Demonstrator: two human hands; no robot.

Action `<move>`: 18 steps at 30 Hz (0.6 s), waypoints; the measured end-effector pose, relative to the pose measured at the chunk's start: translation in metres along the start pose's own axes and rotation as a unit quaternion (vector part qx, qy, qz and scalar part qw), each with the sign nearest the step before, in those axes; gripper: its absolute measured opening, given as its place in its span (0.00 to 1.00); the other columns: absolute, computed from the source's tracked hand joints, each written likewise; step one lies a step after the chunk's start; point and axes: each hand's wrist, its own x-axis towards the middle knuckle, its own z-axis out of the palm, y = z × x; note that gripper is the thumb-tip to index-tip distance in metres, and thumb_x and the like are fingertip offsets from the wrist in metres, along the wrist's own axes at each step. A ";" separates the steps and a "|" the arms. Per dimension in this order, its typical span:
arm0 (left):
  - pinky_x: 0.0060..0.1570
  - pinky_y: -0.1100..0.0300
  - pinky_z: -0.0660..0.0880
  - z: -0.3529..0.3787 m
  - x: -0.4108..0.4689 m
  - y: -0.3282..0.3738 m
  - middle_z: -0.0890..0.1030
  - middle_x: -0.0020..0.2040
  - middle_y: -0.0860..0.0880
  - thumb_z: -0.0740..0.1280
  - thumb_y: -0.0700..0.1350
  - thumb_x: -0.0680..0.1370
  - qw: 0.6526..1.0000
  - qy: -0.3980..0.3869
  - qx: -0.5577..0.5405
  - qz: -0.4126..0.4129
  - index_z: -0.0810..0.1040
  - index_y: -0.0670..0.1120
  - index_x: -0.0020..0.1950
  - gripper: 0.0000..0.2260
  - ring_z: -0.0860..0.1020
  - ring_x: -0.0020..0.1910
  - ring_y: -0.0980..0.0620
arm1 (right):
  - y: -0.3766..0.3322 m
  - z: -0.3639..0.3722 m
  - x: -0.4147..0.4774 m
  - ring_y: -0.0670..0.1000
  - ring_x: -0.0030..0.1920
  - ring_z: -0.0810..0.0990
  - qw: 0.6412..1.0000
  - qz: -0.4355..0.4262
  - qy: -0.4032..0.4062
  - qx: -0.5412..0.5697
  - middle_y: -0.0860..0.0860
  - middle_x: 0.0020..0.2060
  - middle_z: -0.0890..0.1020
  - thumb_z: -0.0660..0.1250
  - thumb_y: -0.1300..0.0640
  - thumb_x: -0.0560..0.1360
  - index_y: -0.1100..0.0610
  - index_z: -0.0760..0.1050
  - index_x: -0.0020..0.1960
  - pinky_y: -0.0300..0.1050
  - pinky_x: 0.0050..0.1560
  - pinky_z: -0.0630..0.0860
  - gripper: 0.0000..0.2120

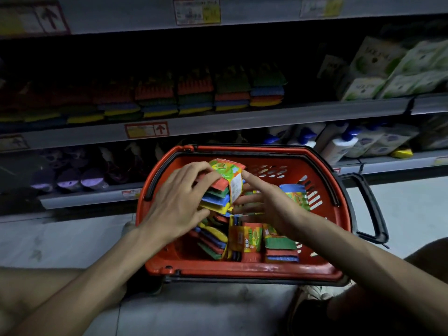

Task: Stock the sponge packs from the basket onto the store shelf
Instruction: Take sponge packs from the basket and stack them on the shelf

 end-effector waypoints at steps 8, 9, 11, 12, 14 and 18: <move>0.78 0.52 0.60 0.007 0.019 0.027 0.71 0.70 0.41 0.79 0.44 0.69 0.990 0.077 0.017 0.114 0.75 0.44 0.71 0.32 0.70 0.71 0.42 | -0.005 -0.008 -0.015 0.59 0.52 0.87 0.988 -0.026 0.049 0.146 0.63 0.55 0.86 0.78 0.40 0.69 0.58 0.74 0.69 0.47 0.46 0.83 0.36; 0.76 0.52 0.63 0.006 0.023 0.028 0.71 0.70 0.40 0.79 0.46 0.70 0.990 0.075 0.012 0.121 0.76 0.43 0.71 0.30 0.70 0.71 0.41 | -0.008 -0.011 -0.017 0.57 0.47 0.87 0.986 -0.034 0.060 0.149 0.61 0.52 0.87 0.77 0.41 0.70 0.58 0.75 0.68 0.47 0.44 0.82 0.33; 0.72 0.51 0.70 0.001 0.033 0.031 0.73 0.70 0.39 0.77 0.53 0.74 0.987 0.080 0.002 0.140 0.78 0.43 0.70 0.27 0.72 0.70 0.41 | -0.016 -0.017 -0.020 0.52 0.36 0.82 0.981 -0.061 0.093 0.156 0.57 0.45 0.85 0.77 0.46 0.71 0.58 0.74 0.69 0.45 0.39 0.79 0.31; 0.70 0.49 0.72 -0.003 0.038 0.033 0.74 0.70 0.39 0.76 0.55 0.74 0.987 0.089 -0.006 0.135 0.78 0.44 0.70 0.28 0.74 0.68 0.41 | -0.020 -0.023 -0.021 0.52 0.34 0.80 0.977 -0.081 0.114 0.161 0.57 0.44 0.84 0.78 0.49 0.71 0.58 0.72 0.69 0.45 0.38 0.78 0.31; 0.66 0.50 0.73 -0.010 0.047 0.040 0.73 0.70 0.41 0.74 0.60 0.75 0.991 0.105 -0.049 0.072 0.76 0.45 0.73 0.31 0.74 0.67 0.43 | -0.031 -0.033 -0.024 0.56 0.38 0.83 0.969 -0.126 0.139 0.159 0.58 0.46 0.85 0.79 0.51 0.70 0.57 0.72 0.69 0.49 0.43 0.79 0.32; 0.62 0.57 0.76 -0.012 0.065 0.059 0.70 0.70 0.55 0.68 0.68 0.74 0.929 0.039 -0.319 -0.181 0.65 0.59 0.77 0.35 0.75 0.65 0.57 | -0.050 -0.051 -0.037 0.60 0.55 0.87 0.961 -0.177 0.162 0.135 0.59 0.55 0.86 0.78 0.51 0.72 0.53 0.74 0.66 0.56 0.60 0.81 0.26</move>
